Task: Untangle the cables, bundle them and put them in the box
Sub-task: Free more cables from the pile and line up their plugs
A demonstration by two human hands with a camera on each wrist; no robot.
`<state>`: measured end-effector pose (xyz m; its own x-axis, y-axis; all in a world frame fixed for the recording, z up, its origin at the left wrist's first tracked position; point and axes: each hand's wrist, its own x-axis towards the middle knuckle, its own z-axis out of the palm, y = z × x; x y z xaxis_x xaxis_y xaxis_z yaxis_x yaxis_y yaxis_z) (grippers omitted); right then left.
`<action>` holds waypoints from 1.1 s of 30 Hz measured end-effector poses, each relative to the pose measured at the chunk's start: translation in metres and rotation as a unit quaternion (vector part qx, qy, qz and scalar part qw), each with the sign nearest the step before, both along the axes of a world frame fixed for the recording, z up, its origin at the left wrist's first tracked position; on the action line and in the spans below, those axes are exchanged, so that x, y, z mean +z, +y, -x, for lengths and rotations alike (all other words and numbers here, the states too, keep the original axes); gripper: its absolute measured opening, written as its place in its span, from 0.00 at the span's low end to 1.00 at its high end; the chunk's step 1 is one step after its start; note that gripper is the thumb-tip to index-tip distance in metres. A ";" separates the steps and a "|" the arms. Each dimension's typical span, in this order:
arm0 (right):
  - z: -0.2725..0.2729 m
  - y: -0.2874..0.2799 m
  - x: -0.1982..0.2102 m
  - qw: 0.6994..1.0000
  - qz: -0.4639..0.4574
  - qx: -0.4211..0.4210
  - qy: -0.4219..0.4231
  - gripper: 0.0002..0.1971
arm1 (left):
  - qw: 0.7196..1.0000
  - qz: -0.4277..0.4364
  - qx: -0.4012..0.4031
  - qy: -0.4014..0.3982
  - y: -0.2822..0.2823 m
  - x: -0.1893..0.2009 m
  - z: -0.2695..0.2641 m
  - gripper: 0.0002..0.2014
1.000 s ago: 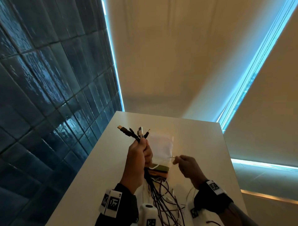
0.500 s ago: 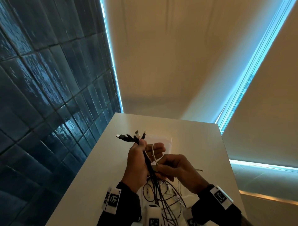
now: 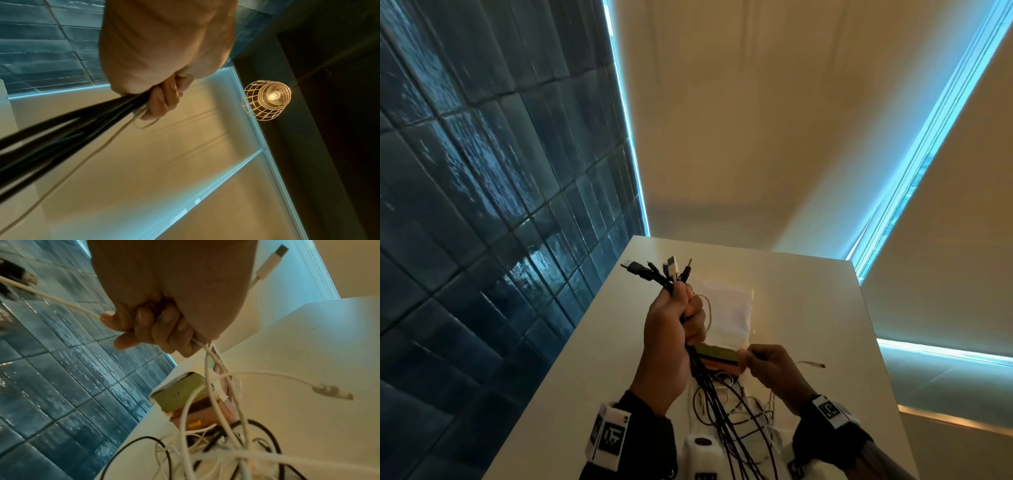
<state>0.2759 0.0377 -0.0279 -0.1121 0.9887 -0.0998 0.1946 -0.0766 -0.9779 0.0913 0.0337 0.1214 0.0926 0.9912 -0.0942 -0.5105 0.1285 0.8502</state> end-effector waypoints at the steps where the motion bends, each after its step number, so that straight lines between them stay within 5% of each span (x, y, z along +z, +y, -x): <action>1: 0.001 0.000 -0.003 1.000 0.003 -0.001 -0.014 0.19 | 1.000 0.000 0.002 0.002 0.000 0.001 0.001 0.14; 7: -0.005 0.001 -0.025 0.998 0.036 0.006 -0.042 0.19 | 0.999 0.008 0.003 -0.032 0.003 0.007 0.010 0.14; 12: -0.014 0.006 -0.028 0.992 0.103 -0.040 -0.061 0.17 | 0.999 0.023 0.021 0.025 0.003 0.001 0.011 0.14; 17: -0.005 0.012 0.031 0.982 0.086 -0.105 0.133 0.12 | 0.990 0.097 0.005 0.099 0.004 -0.009 0.003 0.13; 24: 0.023 -0.026 0.109 0.977 -0.040 0.015 0.210 0.08 | 0.981 0.156 0.030 0.109 0.000 -0.013 -0.013 0.14; 29: 0.029 -0.045 0.103 0.982 -0.008 0.112 0.155 0.07 | 0.986 0.154 0.064 -0.032 0.002 -0.006 -0.015 0.12; 33: 0.024 -0.047 0.080 0.982 0.032 0.107 0.154 0.10 | 0.987 0.119 0.046 -0.098 0.008 -0.001 -0.007 0.13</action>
<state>0.2519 -0.0097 0.0525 -0.3513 0.9320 -0.0895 -0.0910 -0.1292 -0.9874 0.0980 0.0412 0.1199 0.0435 0.9482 -0.3145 -0.6811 0.2585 0.6851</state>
